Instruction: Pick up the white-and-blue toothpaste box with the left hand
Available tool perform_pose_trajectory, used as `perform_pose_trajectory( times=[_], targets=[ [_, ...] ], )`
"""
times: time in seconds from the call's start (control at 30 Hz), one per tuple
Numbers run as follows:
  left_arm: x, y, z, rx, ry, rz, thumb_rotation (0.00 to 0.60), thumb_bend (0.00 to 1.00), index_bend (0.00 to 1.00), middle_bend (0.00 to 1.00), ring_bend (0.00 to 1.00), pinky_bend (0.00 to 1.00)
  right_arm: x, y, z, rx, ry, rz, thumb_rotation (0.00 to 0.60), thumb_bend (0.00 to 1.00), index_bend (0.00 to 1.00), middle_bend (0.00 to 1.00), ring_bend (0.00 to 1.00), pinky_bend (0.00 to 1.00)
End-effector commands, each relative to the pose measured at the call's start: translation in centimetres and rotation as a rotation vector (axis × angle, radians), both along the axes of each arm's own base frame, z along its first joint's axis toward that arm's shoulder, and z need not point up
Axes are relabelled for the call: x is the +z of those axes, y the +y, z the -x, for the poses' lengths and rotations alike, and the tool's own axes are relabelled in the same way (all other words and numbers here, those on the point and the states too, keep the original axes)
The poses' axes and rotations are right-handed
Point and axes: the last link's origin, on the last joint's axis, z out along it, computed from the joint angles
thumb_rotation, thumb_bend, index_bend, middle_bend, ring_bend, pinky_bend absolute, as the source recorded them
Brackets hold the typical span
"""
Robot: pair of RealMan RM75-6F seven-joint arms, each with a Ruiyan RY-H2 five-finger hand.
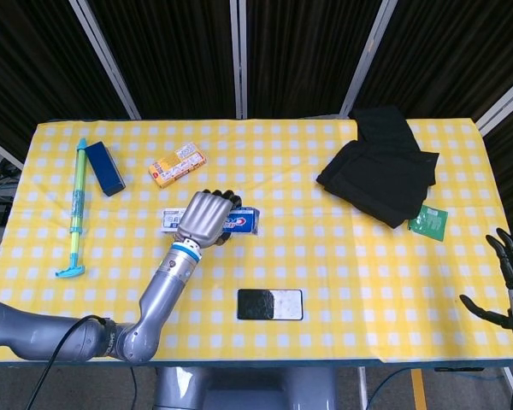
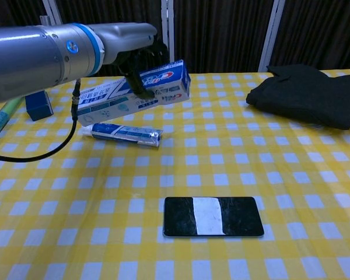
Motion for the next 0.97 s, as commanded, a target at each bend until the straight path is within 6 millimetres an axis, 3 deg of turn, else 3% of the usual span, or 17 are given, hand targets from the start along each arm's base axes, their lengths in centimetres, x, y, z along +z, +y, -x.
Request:
perform_pose_trajectory(
  times=[0.03,0.17,0.27,0.47,0.73,0.97],
  targets=[
    [-0.8,-0.3,1.2,0.003,0.038,0.019,0.6,0.48,0.37,0.18,0.23,0.3,0.0,0.0,0.0,0.001,0.003,-0.001,0.6,0.05,0.06,0.0,0.0,0.0],
    [-1.4,-0.9,2.6,0.022,0.055,0.056,0.6,0.38,0.16,0.01,0.05,0.14,-0.2,0.0,-0.1,0.002,0.011,-0.001,0.6,0.05,0.06,0.0,0.0,0.0],
    [-1.4,-1.1,3.0,0.023,0.053,0.058,0.6,0.32,0.07,0.0,0.0,0.06,-0.2,0.0,-0.2,0.002,0.017,-0.002,0.6,0.05,0.06,0.0,0.0,0.0],
    [0.5,-3.0,6.4,0.028,0.03,0.009,0.6,0.3,0.04,0.0,0.0,0.0,-0.5,0.0,-0.2,-0.003,0.041,-0.008,0.6,0.05,0.06,0.0,0.0,0.0],
    [3.3,-7.0,12.9,-0.002,-0.004,-0.167,0.6,0.3,0.03,0.0,0.0,0.0,-1.3,0.0,-0.4,-0.003,0.088,-0.017,0.6,0.05,0.06,0.0,0.0,0.0],
    [6.5,-13.6,21.3,0.013,-0.044,-0.394,0.6,0.29,0.0,0.0,0.0,0.0,-2.8,0.3,-1.3,0.018,0.14,-0.04,0.6,0.05,0.06,0.0,0.0,0.0]
  ],
)
